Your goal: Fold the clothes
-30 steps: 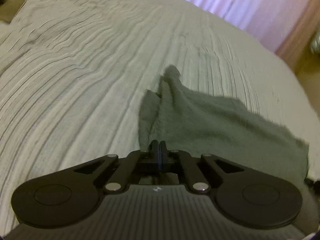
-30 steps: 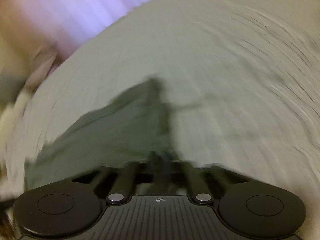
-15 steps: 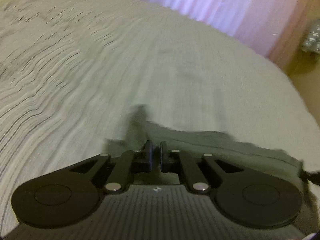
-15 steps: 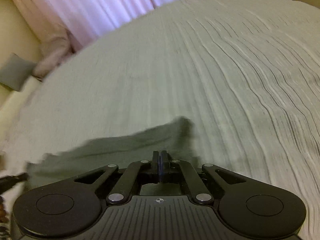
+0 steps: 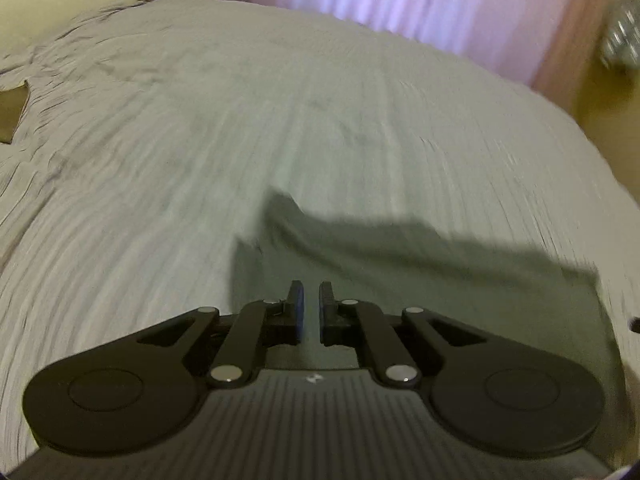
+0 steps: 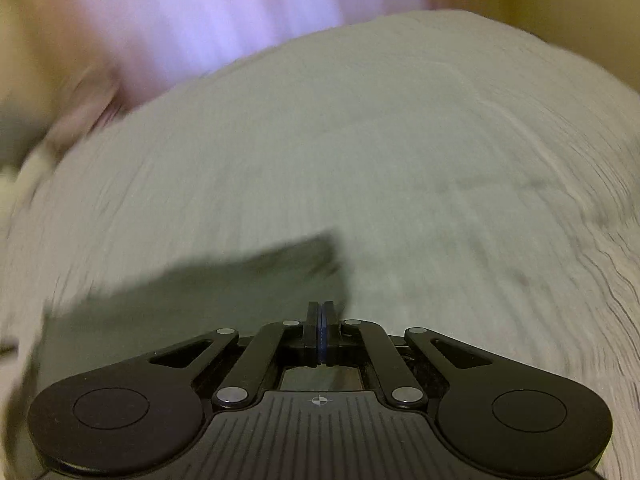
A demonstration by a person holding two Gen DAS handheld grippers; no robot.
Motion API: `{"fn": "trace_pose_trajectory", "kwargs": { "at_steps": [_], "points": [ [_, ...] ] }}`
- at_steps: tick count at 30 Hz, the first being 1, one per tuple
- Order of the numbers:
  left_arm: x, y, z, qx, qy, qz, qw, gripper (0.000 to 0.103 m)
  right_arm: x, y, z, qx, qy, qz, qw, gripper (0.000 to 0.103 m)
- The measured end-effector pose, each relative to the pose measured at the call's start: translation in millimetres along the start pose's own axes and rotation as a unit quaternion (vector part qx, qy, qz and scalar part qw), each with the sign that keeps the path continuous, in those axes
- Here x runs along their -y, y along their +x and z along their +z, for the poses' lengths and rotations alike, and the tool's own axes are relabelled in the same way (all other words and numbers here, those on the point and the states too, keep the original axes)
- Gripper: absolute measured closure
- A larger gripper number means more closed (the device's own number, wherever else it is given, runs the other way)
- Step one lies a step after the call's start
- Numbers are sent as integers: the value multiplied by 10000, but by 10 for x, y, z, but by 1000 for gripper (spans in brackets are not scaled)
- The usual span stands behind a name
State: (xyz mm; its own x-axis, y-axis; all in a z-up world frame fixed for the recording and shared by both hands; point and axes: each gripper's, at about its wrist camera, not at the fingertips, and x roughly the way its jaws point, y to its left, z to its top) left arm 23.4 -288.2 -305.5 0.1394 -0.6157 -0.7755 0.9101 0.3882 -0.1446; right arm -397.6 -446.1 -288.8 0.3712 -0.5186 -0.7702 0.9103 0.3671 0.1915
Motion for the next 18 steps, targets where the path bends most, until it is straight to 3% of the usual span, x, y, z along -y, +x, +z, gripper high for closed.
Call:
{"fn": "trace_pose_trajectory", "kwargs": {
  "at_steps": [2,4,8,11,14,15,16,17,18],
  "points": [
    [88,-101,-209,-226,132,208,9994,94,-234,13,-314,-498,-378,-153,9979,103],
    [29,-127,-418,-457,79,463,9979,94,-293,-39,-590,-777,-545,-566,9939,103],
    [-146,-367,-582,-632,-137,775,9949,96,-115,-197,-868,-994,-485,-1109,9877,103],
    [-214,-599,-550,-477,-377,814,9948,94,-46,-412,-743,-794,-332,-1178,9893,103],
    [-177,-650,-540,-310,-314,604,9972,87,-179,-488,-680,-402,-185,-834,9955,103],
    [-175,-584,-577,-374,-234,585,9973,85,-249,-454,-688,-329,-112,-640,9973,91],
    [-189,-493,-618,-525,-193,614,9965,84,-319,-393,-732,-354,13,-457,9983,55],
    [-220,-416,-658,-702,-201,667,9951,84,-377,-326,-801,-430,84,-391,9983,39],
    [-258,-367,-696,-850,-237,715,9935,84,-417,-271,-872,-587,12,-549,9968,33]
  ]
}}
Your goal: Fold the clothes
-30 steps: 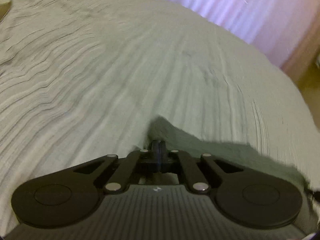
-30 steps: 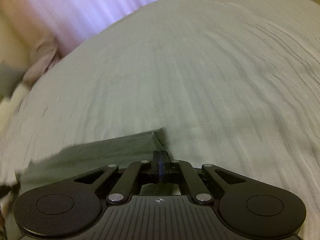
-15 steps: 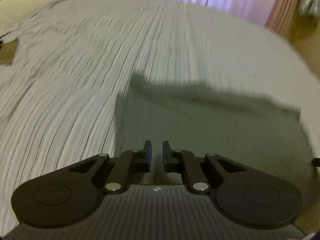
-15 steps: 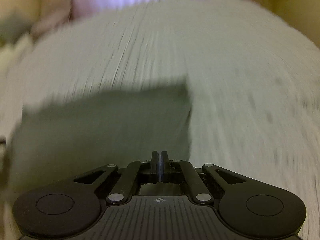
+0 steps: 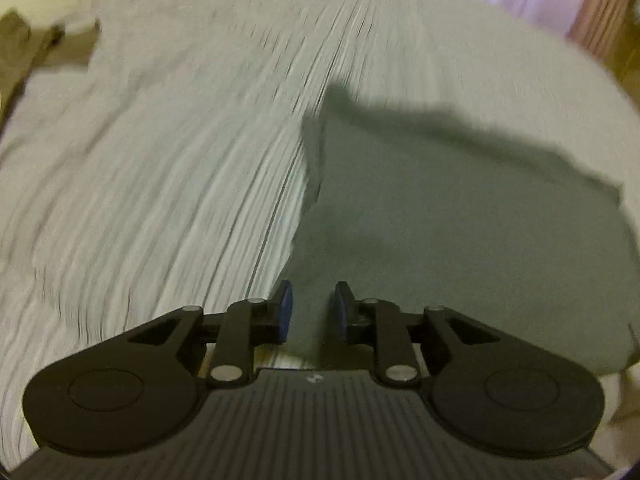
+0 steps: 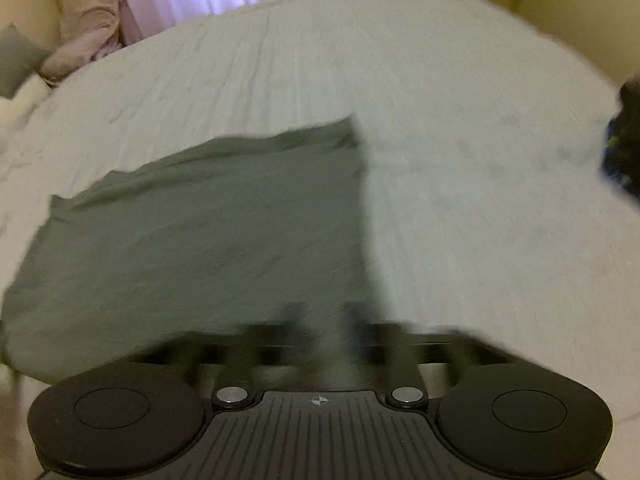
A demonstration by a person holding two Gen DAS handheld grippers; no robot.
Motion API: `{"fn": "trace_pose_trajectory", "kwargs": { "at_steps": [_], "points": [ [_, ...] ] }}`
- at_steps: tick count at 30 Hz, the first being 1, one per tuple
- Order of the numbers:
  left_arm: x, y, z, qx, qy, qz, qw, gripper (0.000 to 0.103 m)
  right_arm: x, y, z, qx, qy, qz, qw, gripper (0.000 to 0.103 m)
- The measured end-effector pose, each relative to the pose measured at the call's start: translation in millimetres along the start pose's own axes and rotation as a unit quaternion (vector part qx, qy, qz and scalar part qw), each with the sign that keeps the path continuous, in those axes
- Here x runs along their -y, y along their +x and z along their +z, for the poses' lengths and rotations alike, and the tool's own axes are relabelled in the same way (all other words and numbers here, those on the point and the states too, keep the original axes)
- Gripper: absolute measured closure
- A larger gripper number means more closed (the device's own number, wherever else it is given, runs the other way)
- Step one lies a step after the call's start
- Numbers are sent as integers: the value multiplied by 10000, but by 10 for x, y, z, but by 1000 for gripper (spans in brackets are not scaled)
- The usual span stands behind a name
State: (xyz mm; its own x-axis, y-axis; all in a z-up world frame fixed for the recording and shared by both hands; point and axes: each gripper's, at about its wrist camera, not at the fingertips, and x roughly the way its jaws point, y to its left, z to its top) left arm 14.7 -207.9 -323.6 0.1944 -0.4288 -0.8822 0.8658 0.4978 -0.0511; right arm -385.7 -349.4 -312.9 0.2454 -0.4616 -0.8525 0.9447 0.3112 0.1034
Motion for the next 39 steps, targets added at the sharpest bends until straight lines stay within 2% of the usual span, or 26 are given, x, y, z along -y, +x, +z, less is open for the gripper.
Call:
{"fn": "trace_pose_trajectory", "kwargs": {
  "at_steps": [3,7,9,12,14,16,22,26,31,39],
  "points": [
    [-111,-19,-20,-199,18,-51,9998,86,-76,92,-187,-446,-108,-518,9976,33],
    [-241,-160,37,-695,174,276,9970,84,16,-100,-340,-989,636,-847,9894,33],
    [-313,-295,98,-998,89,316,9945,84,16,-311,-333,-1177,1010,-804,9846,33],
    [-283,-594,249,-1156,120,165,9931,83,-75,-653,-282,-1258,1329,-575,9814,33],
    [-169,-843,360,-1015,297,26,9944,73,-216,-826,-162,-1214,1339,-431,9826,33],
    [-23,-1069,472,-835,467,-138,9953,67,-370,-954,0,-1105,1301,-296,9849,33],
    [428,-1690,654,-285,811,-464,9952,59,-779,-1416,433,-702,936,158,9930,33],
    [629,-2006,540,-20,910,-468,9948,55,-930,-1719,563,-393,557,368,9970,33],
    [910,-2244,245,-41,928,-226,9954,54,-868,-1940,443,-449,119,437,9980,33],
    [1406,-2560,-379,-51,920,-178,9956,54,-398,-2338,35,-514,-82,378,9979,33]
  ]
}}
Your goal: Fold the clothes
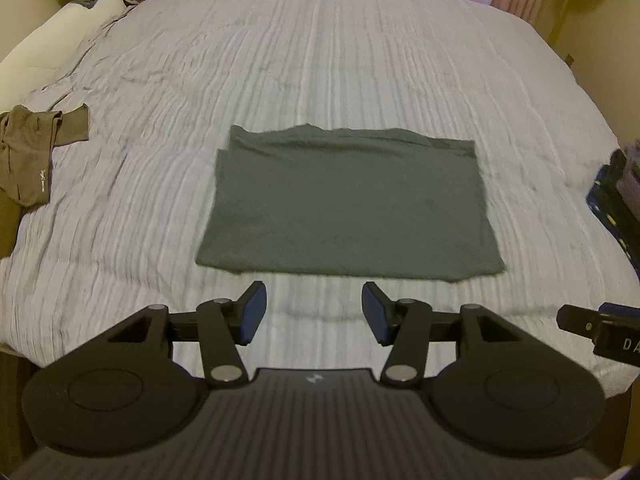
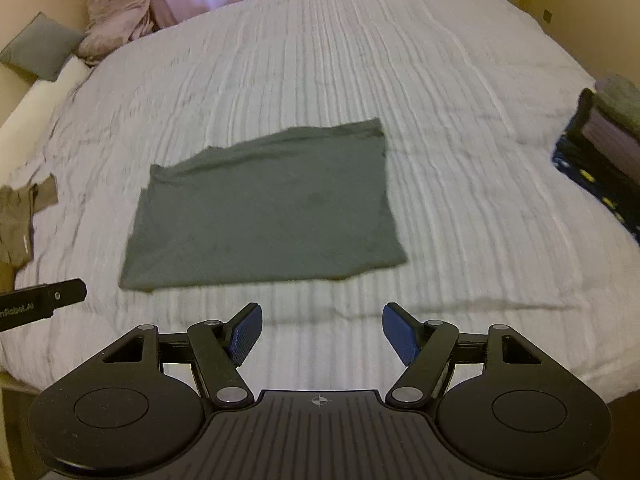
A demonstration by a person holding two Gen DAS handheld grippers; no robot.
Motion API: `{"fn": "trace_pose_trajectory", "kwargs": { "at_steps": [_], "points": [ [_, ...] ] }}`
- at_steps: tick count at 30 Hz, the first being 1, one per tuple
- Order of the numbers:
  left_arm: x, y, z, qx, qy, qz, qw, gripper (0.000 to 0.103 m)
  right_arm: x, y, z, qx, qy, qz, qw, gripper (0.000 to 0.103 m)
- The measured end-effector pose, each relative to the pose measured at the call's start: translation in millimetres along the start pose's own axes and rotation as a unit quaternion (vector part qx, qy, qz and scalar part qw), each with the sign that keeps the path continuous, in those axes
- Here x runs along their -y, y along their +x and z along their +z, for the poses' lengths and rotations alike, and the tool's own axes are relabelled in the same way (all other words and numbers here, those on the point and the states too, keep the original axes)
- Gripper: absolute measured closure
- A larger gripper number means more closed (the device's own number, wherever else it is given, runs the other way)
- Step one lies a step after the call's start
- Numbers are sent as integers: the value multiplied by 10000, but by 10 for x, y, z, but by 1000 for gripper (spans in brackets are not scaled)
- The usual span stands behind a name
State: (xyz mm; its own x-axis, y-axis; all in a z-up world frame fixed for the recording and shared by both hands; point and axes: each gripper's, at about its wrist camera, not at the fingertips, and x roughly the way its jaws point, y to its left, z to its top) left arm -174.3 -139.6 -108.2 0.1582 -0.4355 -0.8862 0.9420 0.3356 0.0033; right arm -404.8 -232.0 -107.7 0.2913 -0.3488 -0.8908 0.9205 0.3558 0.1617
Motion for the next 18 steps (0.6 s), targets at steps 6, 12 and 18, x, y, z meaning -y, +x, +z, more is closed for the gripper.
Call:
{"fn": "trace_pose_trajectory", "kwargs": {
  "at_steps": [6,12,18],
  "points": [
    [263,-292,-380,84,-160,-1,9998,52,244,-220,-278,-44,-125,61,9999,33],
    [258,-509,-651,146,-426,218,9987,51,238,-272,-466,-246,-368,230,9988,33],
    [173,-655,-824,189,-665,389,9968,51,109,-328,-518,-233,-647,334,9971,33]
  ]
}}
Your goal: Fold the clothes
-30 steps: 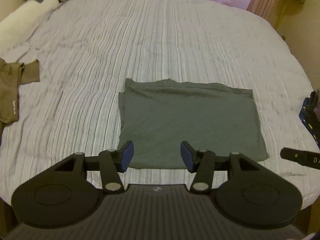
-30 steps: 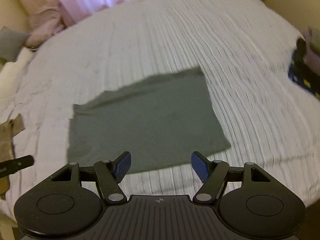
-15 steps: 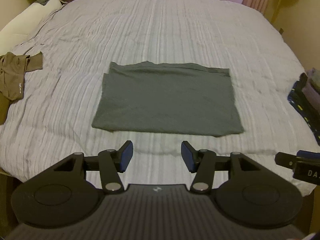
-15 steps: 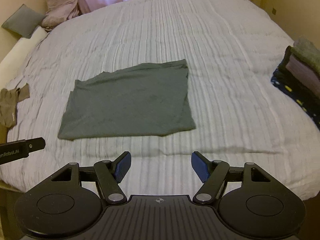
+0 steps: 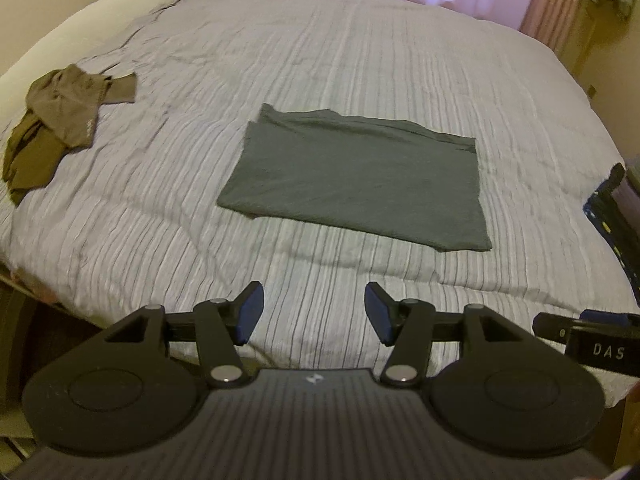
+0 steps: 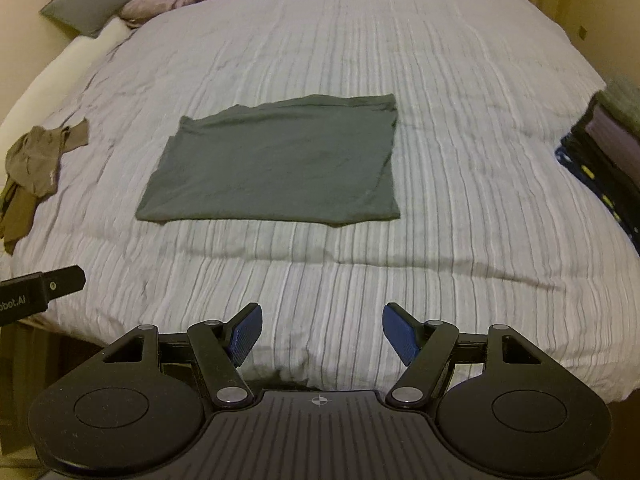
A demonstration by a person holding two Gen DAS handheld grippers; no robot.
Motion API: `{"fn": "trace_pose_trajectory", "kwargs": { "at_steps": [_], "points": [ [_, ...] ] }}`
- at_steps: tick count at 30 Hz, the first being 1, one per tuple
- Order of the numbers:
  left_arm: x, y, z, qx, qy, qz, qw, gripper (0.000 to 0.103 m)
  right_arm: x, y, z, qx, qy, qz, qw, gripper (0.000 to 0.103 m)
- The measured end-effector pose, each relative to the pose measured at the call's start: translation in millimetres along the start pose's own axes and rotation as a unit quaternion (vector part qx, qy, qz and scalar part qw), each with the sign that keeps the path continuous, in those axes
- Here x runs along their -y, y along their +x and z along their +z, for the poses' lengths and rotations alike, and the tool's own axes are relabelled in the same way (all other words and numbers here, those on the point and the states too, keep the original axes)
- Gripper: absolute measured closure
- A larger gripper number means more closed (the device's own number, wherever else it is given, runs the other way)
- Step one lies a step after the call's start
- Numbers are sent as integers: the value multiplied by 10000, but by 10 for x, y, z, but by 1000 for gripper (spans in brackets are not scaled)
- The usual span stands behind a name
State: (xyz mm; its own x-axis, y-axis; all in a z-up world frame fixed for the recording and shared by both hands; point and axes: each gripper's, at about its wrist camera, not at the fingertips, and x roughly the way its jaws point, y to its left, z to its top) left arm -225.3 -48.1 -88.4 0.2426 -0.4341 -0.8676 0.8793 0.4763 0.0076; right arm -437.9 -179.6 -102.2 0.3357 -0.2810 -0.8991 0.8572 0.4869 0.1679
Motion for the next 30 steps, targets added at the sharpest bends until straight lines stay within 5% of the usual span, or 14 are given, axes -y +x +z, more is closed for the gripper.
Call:
{"fn": "trace_pose_trajectory", "kwargs": {
  "at_steps": [13,30],
  "points": [
    [-127,50,77,-28,178,-74,9998,48,-189,48,31,2,-67,-66,10000,33],
    [-681,562,1018,14,771,-297,9966,46,-839,536,638,-41,449,-226,9987,33]
  ]
}}
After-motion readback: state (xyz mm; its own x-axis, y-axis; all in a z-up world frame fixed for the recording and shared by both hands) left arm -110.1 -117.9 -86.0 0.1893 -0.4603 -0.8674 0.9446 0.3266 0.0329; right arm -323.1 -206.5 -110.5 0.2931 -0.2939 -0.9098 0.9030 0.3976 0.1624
